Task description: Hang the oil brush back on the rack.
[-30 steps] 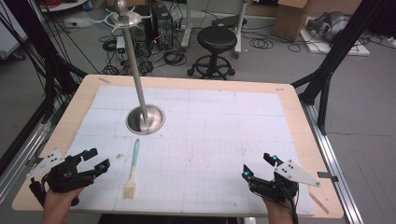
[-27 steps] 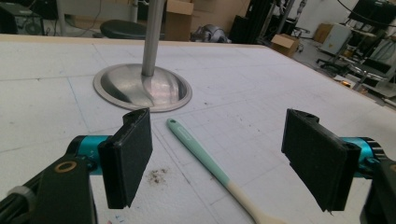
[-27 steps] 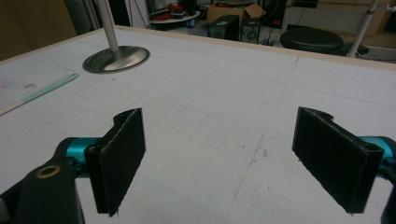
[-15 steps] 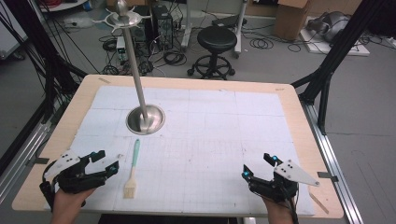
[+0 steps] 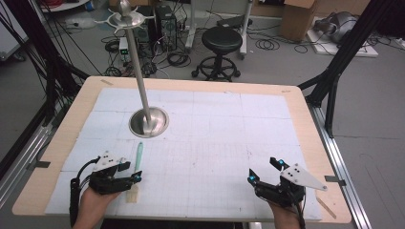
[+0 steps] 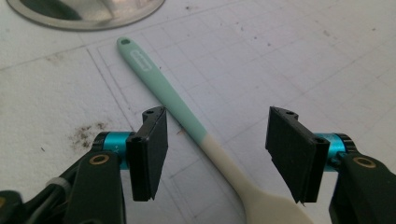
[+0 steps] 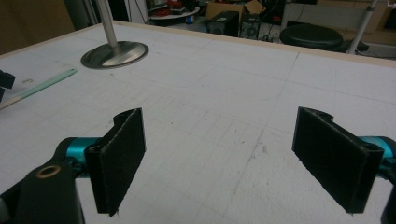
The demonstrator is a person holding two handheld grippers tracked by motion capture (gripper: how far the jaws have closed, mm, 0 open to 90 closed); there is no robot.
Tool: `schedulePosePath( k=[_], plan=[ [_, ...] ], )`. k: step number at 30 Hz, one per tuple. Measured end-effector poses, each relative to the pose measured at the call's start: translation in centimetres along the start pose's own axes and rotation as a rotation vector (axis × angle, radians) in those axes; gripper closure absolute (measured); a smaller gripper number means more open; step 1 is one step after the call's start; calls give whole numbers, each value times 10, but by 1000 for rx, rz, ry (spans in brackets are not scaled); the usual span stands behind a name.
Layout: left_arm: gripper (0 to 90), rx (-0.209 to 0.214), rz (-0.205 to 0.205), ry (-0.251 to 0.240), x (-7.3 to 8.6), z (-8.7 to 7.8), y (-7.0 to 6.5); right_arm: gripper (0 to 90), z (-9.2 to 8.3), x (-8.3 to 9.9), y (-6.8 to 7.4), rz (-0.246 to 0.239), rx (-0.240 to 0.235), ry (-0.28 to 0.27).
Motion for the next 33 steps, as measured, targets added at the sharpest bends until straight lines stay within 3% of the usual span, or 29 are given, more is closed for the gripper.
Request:
schedulePosePath(
  k=[3,8,16,20,33],
  plan=[
    [422,-18,4,17,2,3,-1,166,0,0,0,-1,2,-1],
    [542,-74,33,29,4,5,-1,166,0,0,0,-3,2,-2],
    [718,-76,36,46,3,0,3,166,0,0,-1,1,2,-1],
    [730,-90,20,58,2,0,3,166,0,0,0,-2,1,1],
    [804,-34,36,74,2,-4,4,166,0,1,-1,4,1,3]
  ],
)
Point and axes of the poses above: each handheld gripper's, and its own axes: z roughly forward along the jaws, x roughly out of its underside, y roughly to its left, the point moved 4 cm from there along z, roughly forward along the jaws, and after that the axes turned 14 degrees about -z, right-handed, at the moved point
